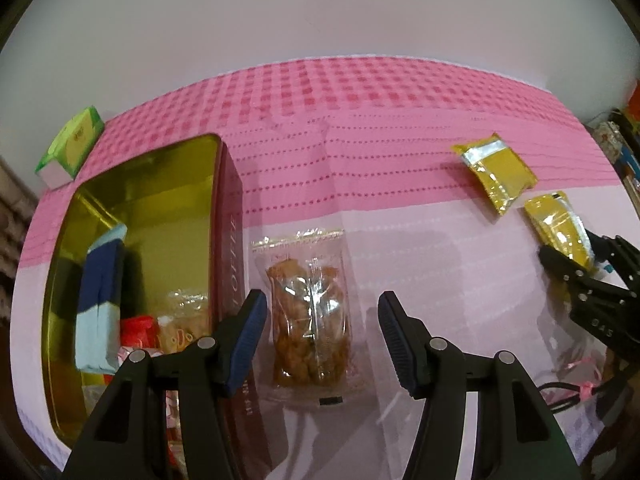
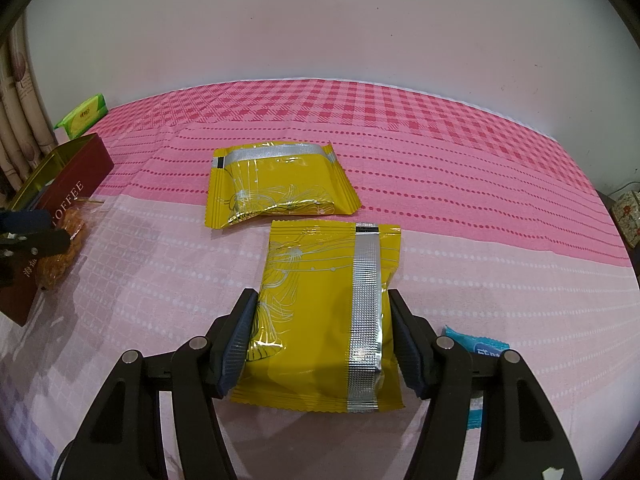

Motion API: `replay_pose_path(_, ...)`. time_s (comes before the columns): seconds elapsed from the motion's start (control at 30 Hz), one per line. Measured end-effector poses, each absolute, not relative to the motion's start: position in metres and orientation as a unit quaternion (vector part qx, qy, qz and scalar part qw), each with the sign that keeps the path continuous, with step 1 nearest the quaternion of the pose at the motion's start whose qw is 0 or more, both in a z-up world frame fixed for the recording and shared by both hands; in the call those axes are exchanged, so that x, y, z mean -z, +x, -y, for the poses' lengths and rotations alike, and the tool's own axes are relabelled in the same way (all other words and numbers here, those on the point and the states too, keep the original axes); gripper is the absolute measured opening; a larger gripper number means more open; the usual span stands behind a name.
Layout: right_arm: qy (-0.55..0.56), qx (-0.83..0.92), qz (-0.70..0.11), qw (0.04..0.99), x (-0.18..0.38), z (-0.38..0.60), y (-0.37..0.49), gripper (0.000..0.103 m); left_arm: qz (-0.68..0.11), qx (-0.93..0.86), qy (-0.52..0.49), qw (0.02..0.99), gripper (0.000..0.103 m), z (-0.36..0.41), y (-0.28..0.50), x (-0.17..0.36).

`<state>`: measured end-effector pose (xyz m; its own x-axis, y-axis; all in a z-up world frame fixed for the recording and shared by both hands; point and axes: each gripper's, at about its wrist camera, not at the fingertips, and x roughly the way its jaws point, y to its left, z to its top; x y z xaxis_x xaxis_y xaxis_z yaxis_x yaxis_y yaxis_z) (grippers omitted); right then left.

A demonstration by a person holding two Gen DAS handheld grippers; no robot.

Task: Organize snacks
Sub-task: 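Grasp the clear bag of brown snacks with the left gripper while the right gripper holds the yellow pack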

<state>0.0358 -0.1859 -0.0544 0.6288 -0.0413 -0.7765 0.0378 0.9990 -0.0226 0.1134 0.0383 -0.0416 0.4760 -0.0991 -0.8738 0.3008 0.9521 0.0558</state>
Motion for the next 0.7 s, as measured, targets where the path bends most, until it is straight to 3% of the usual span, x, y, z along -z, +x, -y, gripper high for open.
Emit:
replay_pose_path(0.53, -0.001, 0.021, -0.43, 0.902, 0.054, 0.185, 0.036, 0.061, -0.509, 0.133, 0.107, 0.844, 0.064, -0.019, 0.113, 0.056)
replay_pose_path(0.7, -0.001, 0.021, -0.43, 0.902, 0.054, 0.186, 0.036, 0.061, -0.504, 0.135, 0.153, 0.839, 0.065, -0.014, 0.108, 0.064)
